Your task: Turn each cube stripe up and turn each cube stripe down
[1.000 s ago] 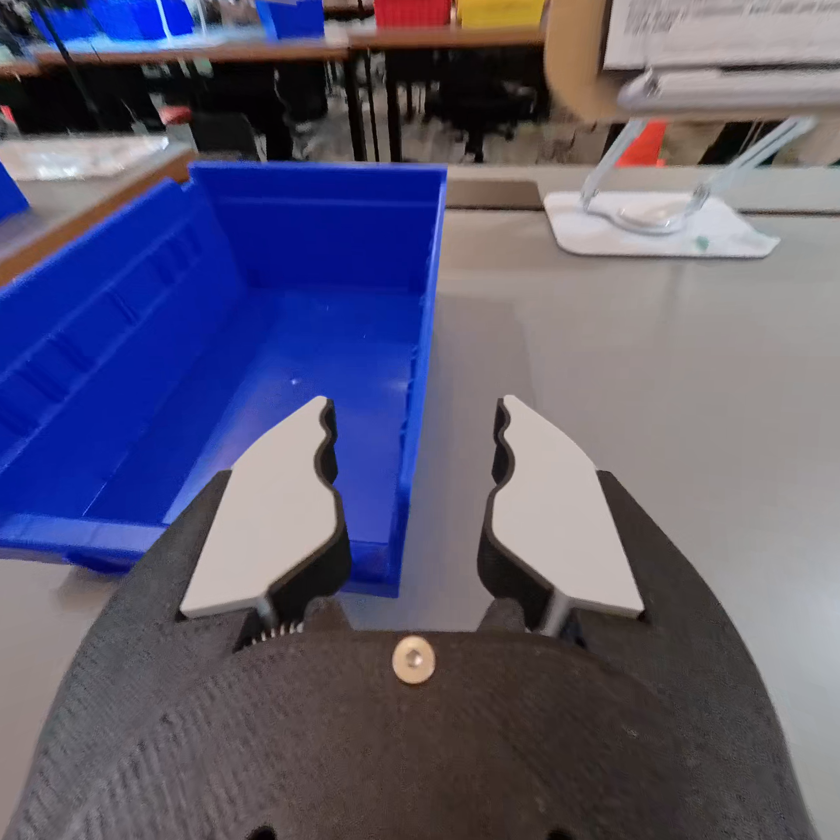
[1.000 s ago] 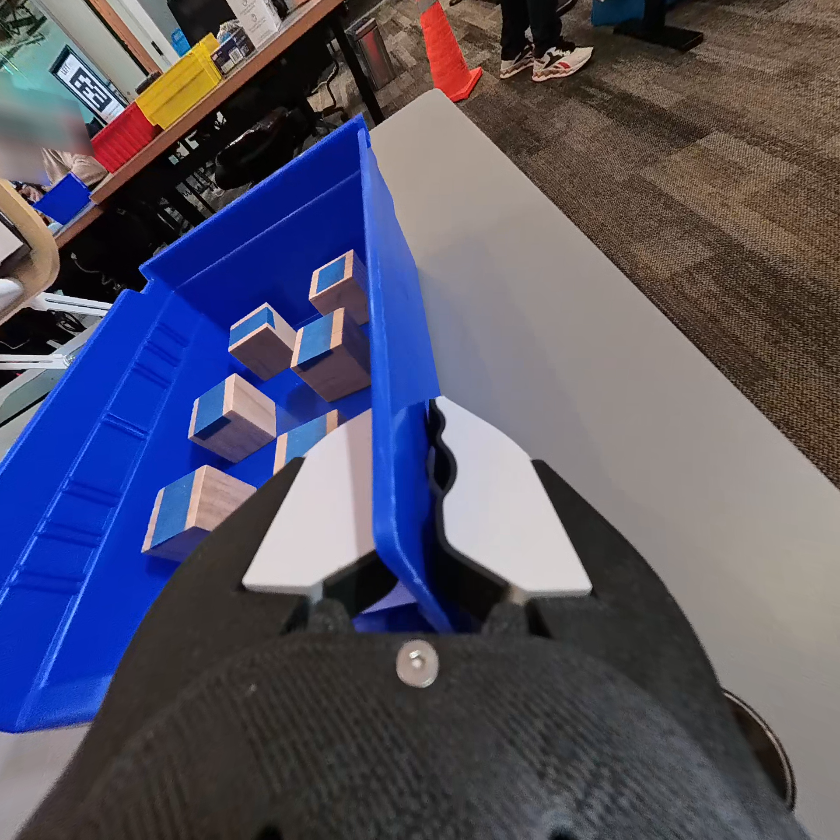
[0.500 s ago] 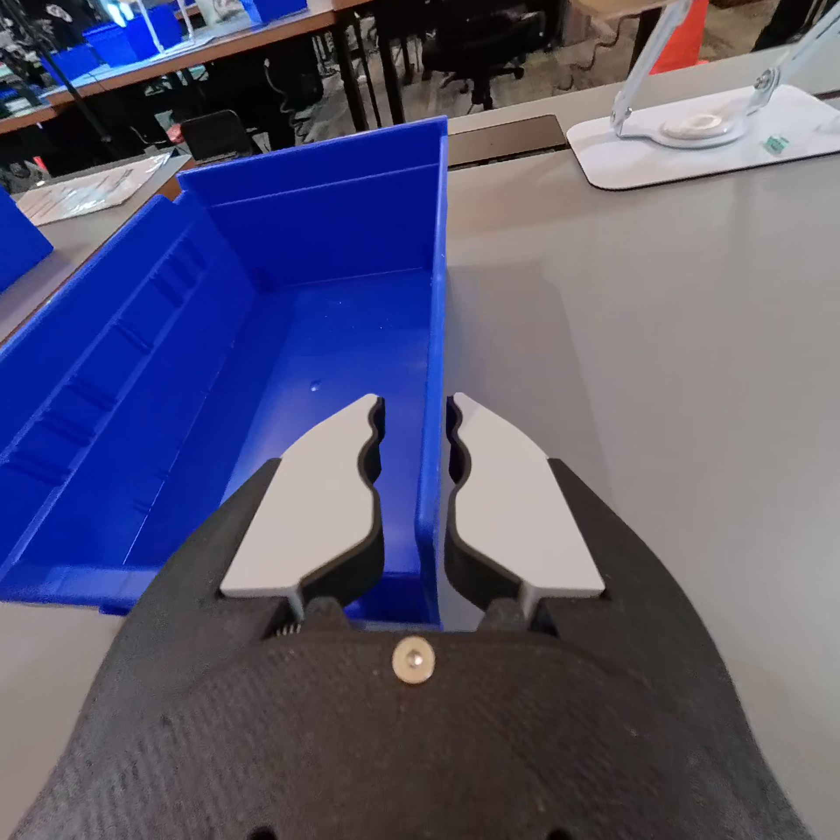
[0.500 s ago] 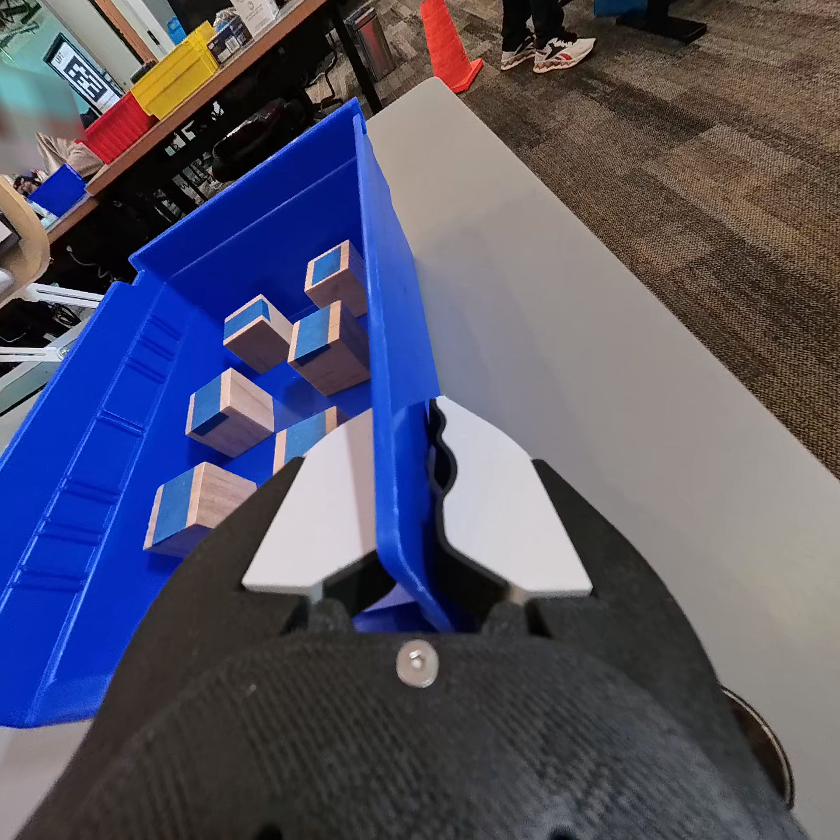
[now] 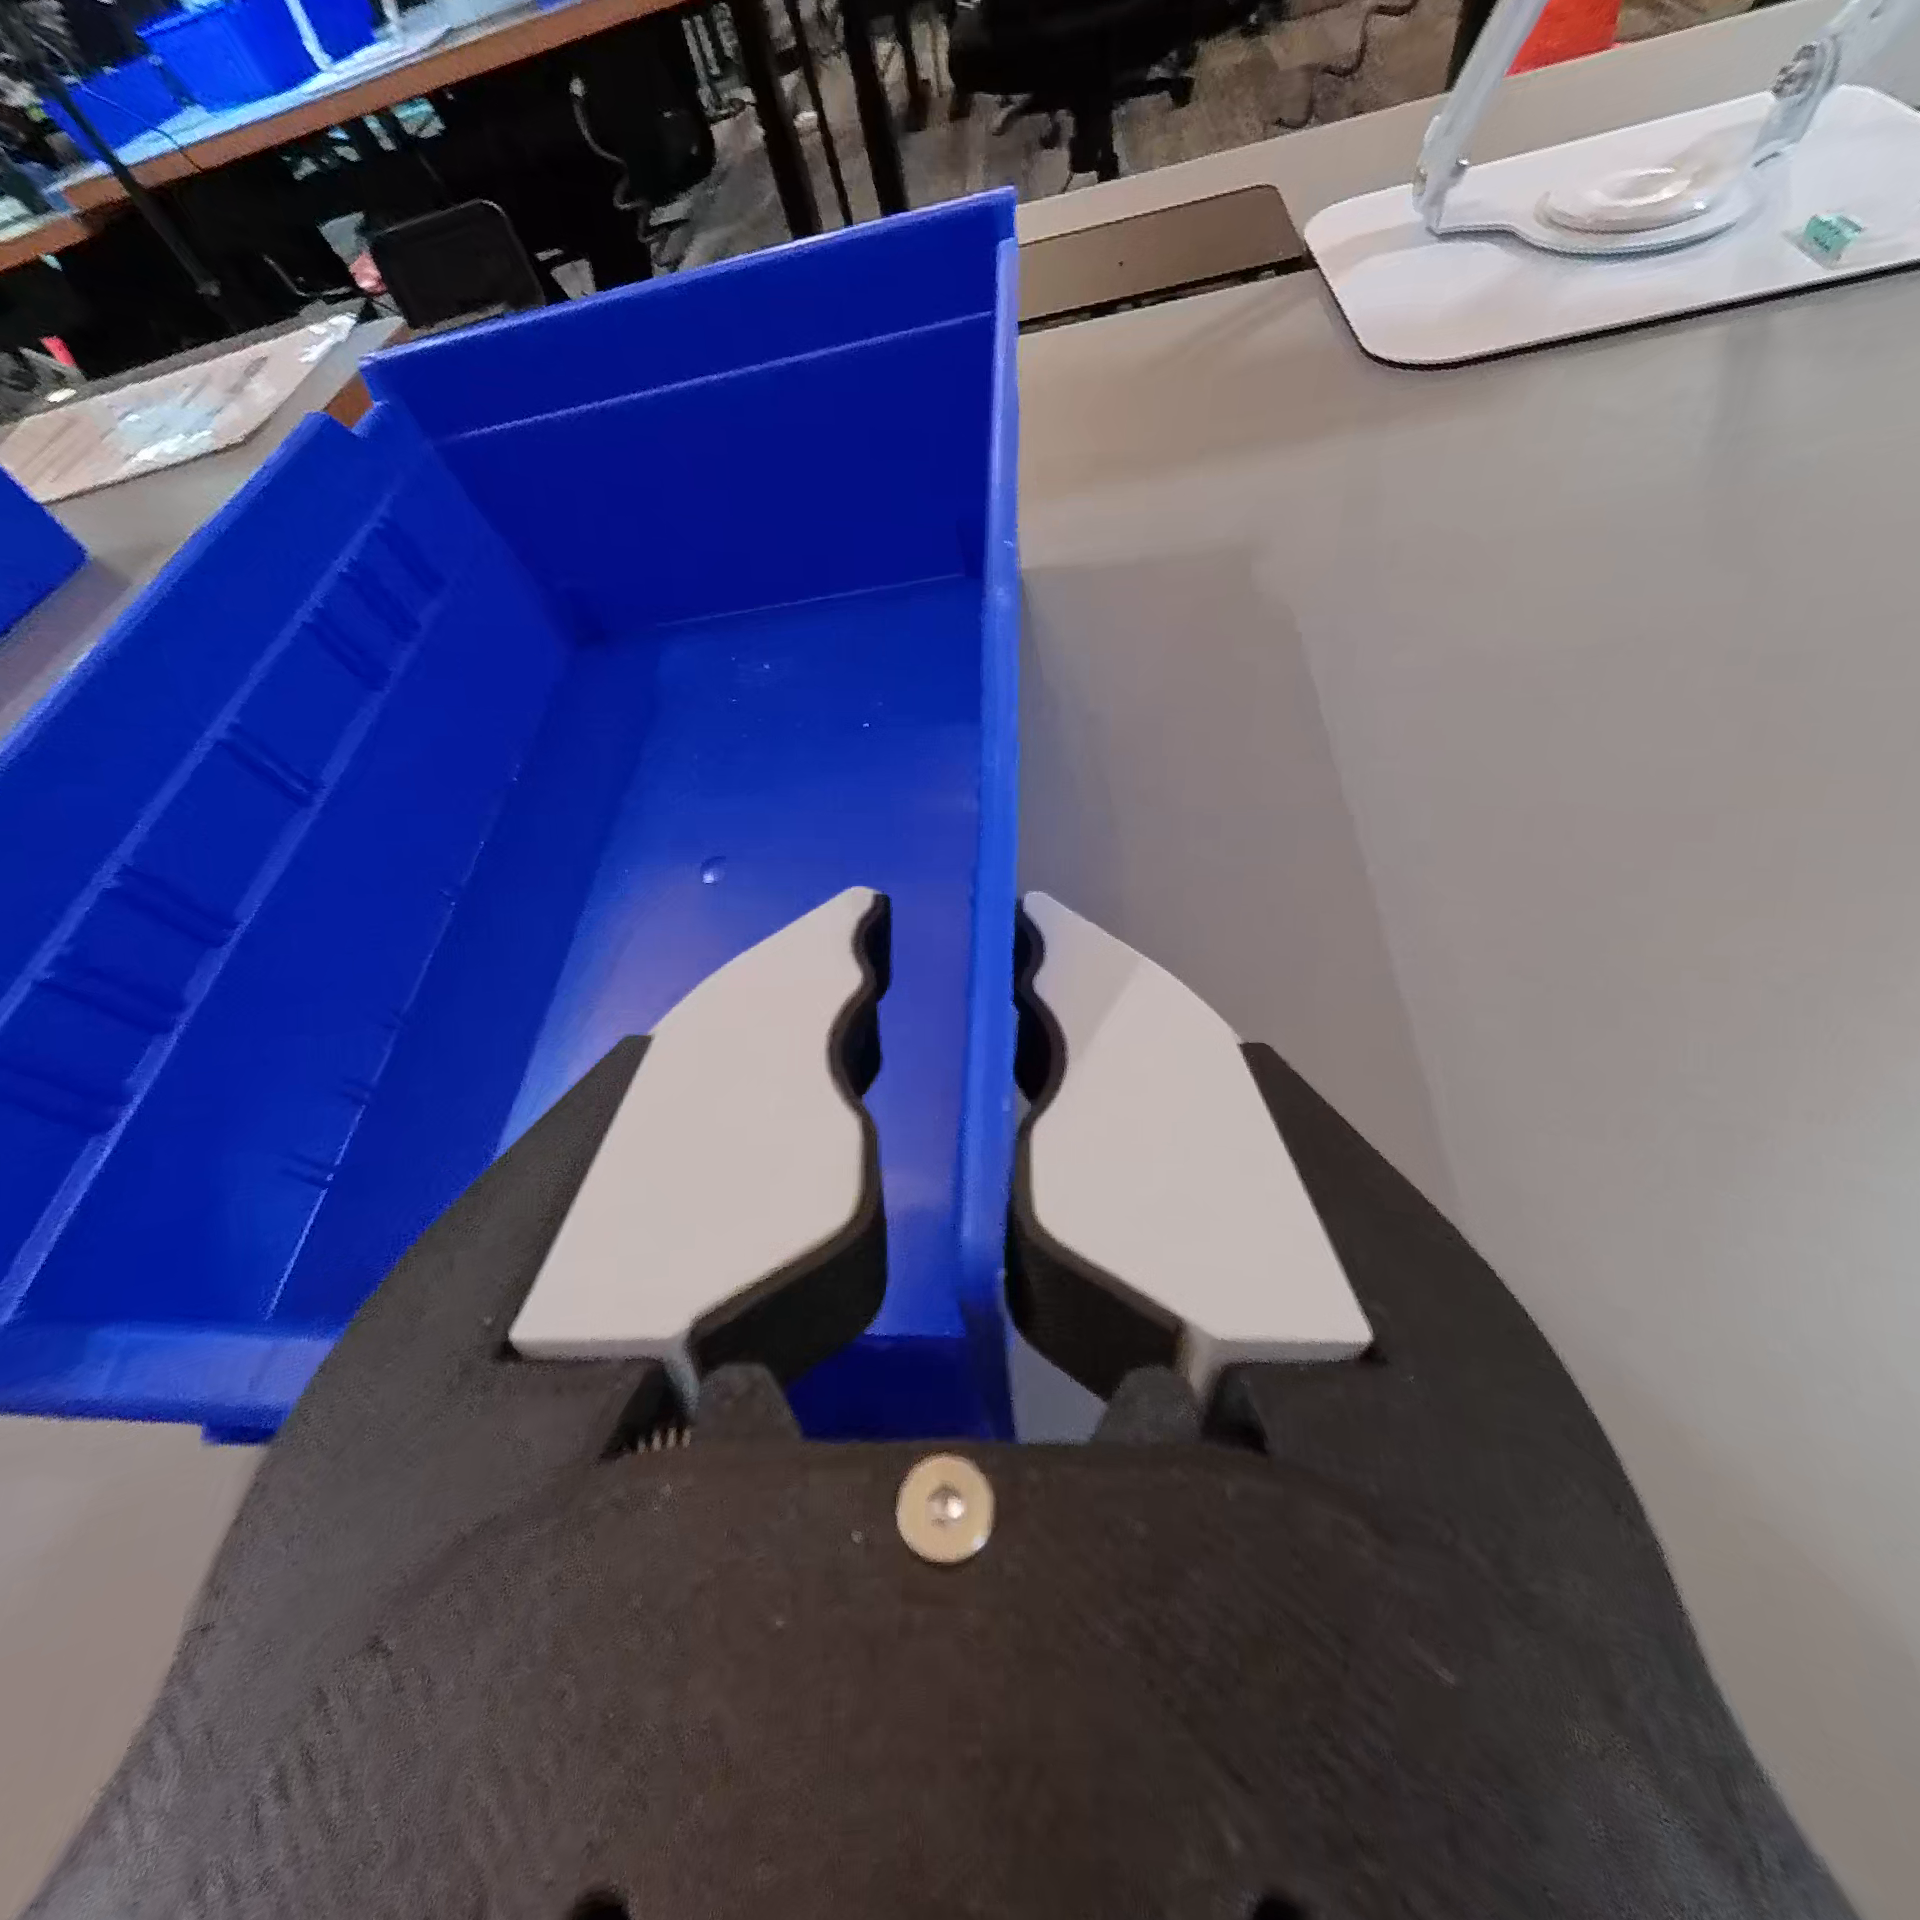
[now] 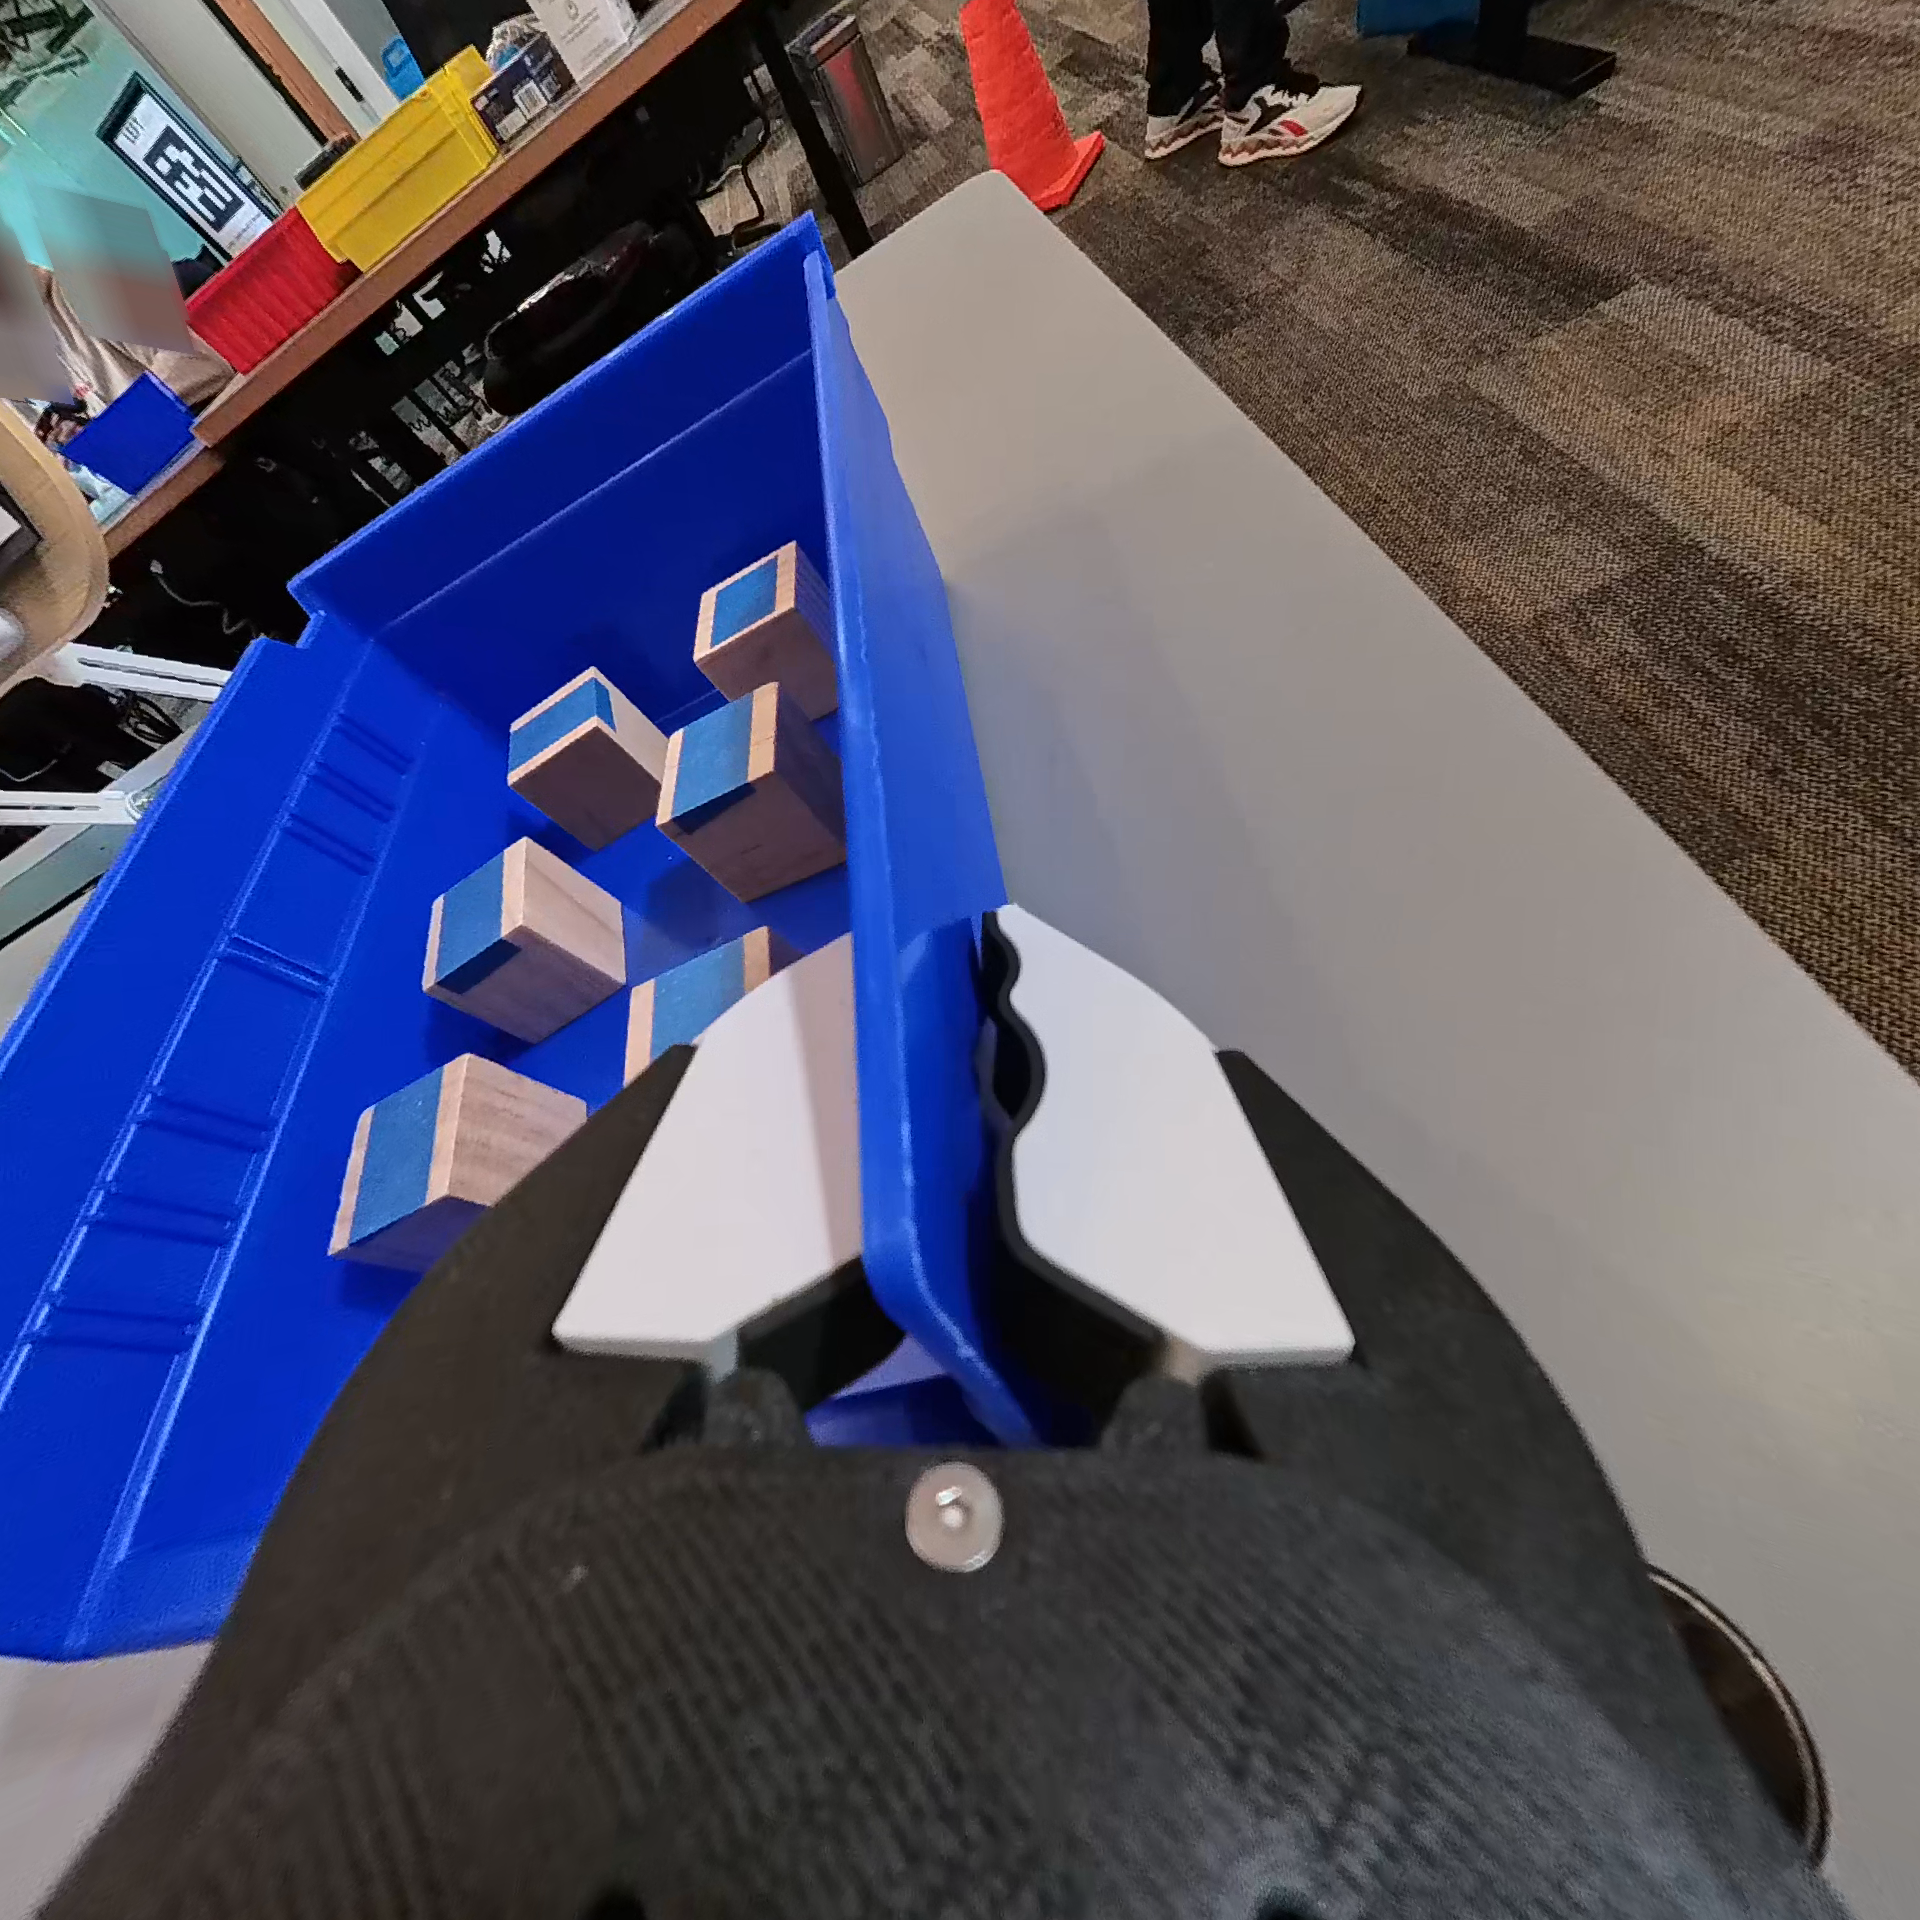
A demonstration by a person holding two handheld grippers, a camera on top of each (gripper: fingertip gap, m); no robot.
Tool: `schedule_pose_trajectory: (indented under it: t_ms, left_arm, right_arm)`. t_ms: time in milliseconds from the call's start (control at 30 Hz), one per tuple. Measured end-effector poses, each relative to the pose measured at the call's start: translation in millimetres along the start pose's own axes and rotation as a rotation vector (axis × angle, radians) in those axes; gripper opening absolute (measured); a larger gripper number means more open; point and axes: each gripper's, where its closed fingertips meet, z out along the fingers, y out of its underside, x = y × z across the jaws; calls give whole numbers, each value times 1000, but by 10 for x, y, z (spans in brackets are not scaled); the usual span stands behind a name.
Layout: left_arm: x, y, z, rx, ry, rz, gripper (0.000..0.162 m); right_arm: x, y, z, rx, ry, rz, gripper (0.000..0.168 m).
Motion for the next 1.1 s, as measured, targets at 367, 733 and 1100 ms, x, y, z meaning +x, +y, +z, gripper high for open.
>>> schedule_pose_trajectory:
  t_ms: [367,733,1100]
  left_arm:
    - [35,-35,-24,-10,87,-70,4]
    - [-66,-184,-118,47,60,-57,6]
    - [-144,-253,-166,83,29,-52,7]
  right_arm:
    - [-2,2,4,0,0,1,10]
    - [3,8,9,-4,-2,5,10]
    - [4,12,15,-6,-5,9,11]
